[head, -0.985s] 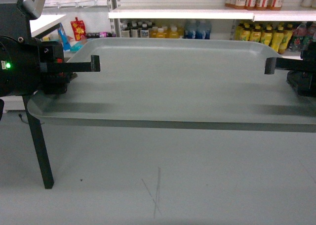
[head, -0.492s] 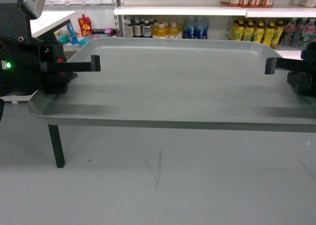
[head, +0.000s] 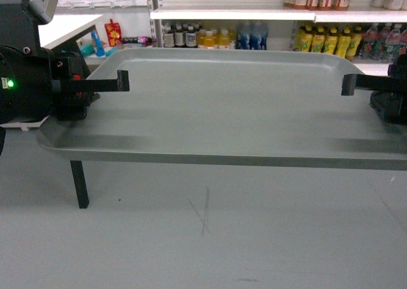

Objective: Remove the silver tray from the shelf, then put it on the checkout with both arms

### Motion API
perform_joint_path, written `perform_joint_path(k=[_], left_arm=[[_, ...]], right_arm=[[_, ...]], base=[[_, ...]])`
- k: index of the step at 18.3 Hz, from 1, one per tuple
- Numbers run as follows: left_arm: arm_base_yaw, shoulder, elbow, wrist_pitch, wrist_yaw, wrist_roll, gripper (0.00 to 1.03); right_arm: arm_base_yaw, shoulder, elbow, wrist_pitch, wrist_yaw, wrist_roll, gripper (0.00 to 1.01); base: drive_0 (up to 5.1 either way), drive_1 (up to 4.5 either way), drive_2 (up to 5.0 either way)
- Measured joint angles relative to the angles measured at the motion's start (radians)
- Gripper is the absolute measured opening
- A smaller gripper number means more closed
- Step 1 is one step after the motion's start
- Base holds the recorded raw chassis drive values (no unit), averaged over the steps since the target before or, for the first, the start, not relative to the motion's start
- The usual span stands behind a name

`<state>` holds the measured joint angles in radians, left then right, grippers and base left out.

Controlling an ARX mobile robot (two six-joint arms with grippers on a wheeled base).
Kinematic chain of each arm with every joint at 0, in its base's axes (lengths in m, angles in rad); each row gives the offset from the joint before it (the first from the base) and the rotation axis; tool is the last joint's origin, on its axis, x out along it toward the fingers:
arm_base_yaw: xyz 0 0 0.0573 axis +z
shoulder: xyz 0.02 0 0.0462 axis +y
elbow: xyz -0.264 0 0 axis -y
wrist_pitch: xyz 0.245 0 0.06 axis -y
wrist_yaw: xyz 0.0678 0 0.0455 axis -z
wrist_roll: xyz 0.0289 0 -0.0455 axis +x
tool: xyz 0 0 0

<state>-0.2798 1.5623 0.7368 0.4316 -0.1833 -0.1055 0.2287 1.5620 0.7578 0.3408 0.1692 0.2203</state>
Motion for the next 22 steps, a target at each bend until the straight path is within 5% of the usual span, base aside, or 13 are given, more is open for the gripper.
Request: perform_joint_path(k=[6, 22], left_arm=[[0.0, 0.0, 0.0, 0.0, 0.0, 0.0, 0.04], [-0.003, 0.001, 0.0, 0.006, 0.0, 0.0, 0.04]], right_arm=[[0.0, 0.0, 0.0, 0.0, -0.001, 0.0, 0.03], [-0.005, 0.0, 0.0, 0.005, -0.002, 0.0, 0.03]], base=[[0.0, 0.0, 0.0], [-4.9, 1.58, 3.3]])
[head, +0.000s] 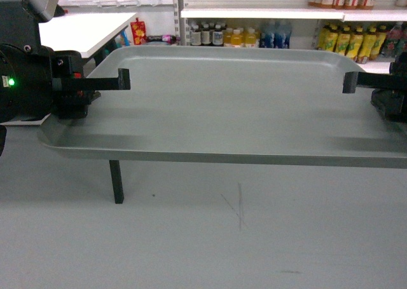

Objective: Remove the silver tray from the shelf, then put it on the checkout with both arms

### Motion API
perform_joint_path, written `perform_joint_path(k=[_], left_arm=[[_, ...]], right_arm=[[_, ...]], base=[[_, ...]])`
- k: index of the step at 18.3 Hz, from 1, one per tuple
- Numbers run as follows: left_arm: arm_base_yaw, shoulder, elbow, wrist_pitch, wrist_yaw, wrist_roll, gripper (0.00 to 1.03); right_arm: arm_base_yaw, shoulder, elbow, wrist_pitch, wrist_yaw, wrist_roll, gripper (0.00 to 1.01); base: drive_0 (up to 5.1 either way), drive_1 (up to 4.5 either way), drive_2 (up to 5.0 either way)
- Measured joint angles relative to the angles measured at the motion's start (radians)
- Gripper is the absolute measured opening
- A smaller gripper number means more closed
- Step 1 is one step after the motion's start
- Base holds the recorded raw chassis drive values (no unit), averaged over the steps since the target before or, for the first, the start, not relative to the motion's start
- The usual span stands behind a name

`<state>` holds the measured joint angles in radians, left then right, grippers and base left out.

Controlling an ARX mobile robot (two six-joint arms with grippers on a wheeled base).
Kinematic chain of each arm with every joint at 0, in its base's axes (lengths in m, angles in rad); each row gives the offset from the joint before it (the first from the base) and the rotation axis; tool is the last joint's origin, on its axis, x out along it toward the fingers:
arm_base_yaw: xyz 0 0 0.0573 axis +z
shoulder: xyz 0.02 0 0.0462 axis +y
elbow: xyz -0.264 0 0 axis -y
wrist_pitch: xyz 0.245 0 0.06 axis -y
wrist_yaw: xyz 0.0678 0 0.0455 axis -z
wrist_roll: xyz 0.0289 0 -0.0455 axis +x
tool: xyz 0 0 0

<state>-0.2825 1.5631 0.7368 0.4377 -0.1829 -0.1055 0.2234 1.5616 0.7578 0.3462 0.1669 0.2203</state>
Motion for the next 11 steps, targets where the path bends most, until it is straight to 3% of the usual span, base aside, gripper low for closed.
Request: perform_joint_path(k=[11], left_arm=[[0.0, 0.0, 0.0, -0.006, -0.001, 0.0, 0.04]], right_arm=[[0.0, 0.0, 0.0, -0.003, 0.0, 0.0, 0.03]], base=[[-5.0, 2.9, 1.9]])
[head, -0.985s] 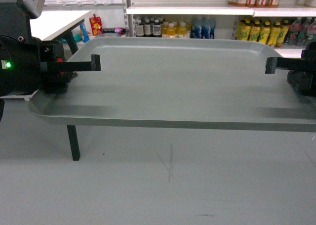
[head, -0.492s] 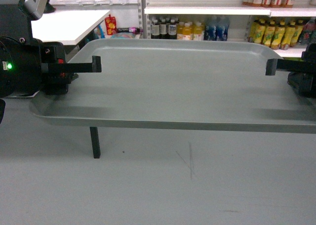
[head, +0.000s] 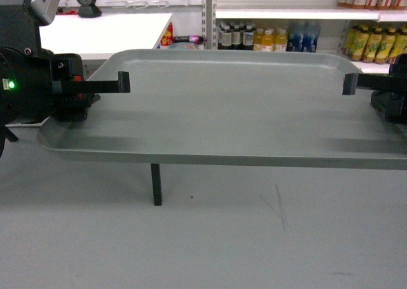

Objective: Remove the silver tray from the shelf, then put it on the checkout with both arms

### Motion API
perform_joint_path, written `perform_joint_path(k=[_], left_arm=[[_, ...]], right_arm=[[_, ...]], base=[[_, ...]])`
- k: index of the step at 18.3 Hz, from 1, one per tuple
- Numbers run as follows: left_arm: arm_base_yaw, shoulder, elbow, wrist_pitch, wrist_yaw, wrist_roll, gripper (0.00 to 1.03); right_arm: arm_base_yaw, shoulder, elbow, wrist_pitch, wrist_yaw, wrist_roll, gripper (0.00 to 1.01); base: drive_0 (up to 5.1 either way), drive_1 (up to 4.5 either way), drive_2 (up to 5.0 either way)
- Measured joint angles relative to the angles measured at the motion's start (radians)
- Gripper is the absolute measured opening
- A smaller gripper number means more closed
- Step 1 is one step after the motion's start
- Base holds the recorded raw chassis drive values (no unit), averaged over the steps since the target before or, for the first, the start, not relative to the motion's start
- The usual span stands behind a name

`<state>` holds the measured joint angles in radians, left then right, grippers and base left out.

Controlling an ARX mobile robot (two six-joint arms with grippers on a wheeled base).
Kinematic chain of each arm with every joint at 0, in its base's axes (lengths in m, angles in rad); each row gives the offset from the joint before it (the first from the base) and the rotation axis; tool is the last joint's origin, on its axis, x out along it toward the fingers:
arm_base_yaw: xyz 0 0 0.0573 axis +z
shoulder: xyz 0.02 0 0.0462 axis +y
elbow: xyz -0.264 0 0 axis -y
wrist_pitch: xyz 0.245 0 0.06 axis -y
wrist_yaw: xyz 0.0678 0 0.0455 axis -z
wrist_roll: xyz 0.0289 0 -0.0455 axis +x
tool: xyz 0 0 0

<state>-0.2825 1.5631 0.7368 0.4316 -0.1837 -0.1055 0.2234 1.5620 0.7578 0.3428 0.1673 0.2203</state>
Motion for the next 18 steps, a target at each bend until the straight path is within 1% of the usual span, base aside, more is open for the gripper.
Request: perform_joint_path(k=[18], left_arm=[[0.003, 0.0, 0.0, 0.002, 0.001, 0.0, 0.04]], right_arm=[[0.005, 0.0, 0.0, 0.001, 0.003, 0.0, 0.03]], base=[[-5.0, 3.27, 1.4]])
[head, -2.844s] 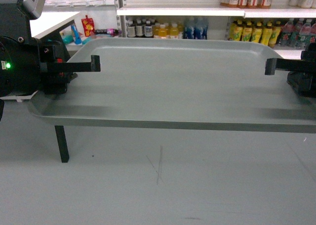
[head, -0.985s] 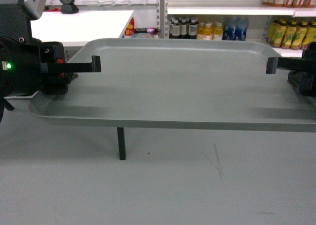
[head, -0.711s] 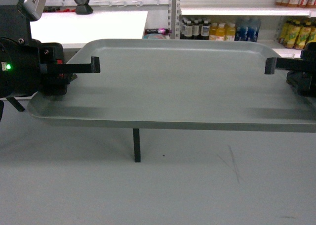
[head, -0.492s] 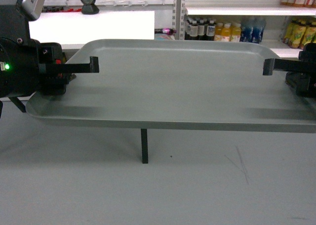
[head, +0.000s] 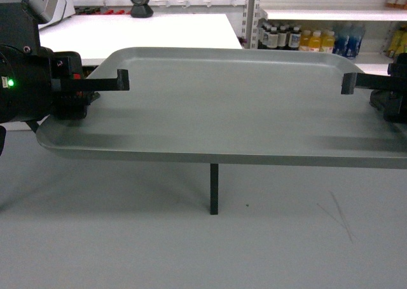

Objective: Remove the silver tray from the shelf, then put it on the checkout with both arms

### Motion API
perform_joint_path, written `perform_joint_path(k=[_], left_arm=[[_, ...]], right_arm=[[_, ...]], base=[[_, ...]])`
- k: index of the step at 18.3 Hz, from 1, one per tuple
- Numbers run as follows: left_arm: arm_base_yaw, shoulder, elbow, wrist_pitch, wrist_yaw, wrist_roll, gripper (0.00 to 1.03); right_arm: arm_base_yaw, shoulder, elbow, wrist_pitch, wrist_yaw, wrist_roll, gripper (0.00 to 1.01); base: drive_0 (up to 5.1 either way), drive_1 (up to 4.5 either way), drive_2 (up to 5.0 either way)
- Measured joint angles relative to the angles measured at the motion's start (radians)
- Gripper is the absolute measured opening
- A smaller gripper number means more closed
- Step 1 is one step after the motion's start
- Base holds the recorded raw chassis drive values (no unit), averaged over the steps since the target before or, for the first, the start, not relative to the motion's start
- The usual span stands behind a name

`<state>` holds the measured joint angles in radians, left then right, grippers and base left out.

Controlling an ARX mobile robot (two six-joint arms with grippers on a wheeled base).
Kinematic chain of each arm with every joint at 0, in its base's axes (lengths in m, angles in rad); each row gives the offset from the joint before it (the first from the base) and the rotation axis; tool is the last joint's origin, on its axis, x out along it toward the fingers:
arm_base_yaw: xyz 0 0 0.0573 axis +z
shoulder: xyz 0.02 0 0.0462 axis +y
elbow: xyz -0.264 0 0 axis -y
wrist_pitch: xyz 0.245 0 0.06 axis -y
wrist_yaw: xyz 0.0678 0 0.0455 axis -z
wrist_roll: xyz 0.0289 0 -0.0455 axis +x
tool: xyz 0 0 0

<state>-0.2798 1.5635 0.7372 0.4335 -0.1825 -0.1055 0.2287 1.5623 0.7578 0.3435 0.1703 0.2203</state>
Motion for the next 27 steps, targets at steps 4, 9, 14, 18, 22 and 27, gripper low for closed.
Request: perform_joint_path(k=[4, 9, 14, 18, 22, 27], left_arm=[[-0.001, 0.0, 0.0, -0.003, 0.0, 0.0, 0.04], [-0.001, 0.0, 0.0, -0.003, -0.001, 0.0, 0.04], [-0.001, 0.0, 0.0, -0.002, 0.0, 0.0, 0.04], [-0.001, 0.0, 0.0, -0.003, 0.0, 0.0, 0.04], [-0.001, 0.0, 0.0, 0.0, -0.001, 0.0, 0.04], [0.002, 0.0, 0.0, -0.004, -0.001, 0.0, 0.04]], right_arm=[[-0.001, 0.0, 0.0, -0.004, 0.0, 0.0, 0.03], [0.0, 0.0, 0.0, -0.003, -0.001, 0.0, 0.03], [0.0, 0.0, 0.0, -0.006, -0.002, 0.0, 0.03], [-0.001, 0.0, 0.0, -0.005, -0.002, 0.0, 0.03], [0.0, 0.0, 0.0, -0.002, 0.0, 0.0, 0.03], [0.0, 0.0, 0.0, 0.0, 0.002, 0.0, 0.03]], base=[[-4.8, 3.45, 1.6], [-4.9, 3.29, 1.5], [-4.9, 3.37, 1.6], [-4.9, 3.33, 1.5], [-3.7, 2.48, 1.1], [0.0, 0.0, 0.0]])
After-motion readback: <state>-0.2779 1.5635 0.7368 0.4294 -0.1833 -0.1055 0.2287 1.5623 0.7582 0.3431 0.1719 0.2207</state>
